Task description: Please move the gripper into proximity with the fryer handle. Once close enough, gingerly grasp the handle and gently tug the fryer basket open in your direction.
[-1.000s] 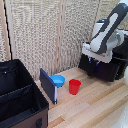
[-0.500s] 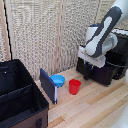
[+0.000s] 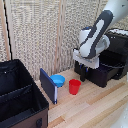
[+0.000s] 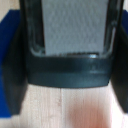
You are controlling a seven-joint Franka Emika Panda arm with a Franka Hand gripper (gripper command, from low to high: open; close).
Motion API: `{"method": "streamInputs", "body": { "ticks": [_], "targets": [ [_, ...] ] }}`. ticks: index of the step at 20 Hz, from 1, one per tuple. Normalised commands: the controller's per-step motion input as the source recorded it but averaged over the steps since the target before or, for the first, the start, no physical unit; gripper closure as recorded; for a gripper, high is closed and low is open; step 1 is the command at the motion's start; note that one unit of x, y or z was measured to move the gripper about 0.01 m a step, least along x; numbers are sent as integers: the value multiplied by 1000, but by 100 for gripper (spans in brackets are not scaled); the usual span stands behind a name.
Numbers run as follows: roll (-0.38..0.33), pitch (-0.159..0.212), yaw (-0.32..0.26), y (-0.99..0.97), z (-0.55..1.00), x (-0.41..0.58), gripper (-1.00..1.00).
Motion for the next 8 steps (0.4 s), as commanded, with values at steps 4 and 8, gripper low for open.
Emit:
{"method": "streamInputs", "body": {
  "ticks": [4,8],
  "targets": [
    [-16,78,-130,14,790,-16,-100],
    [-1,158,-84,127,744,14,-100]
  ]
}}
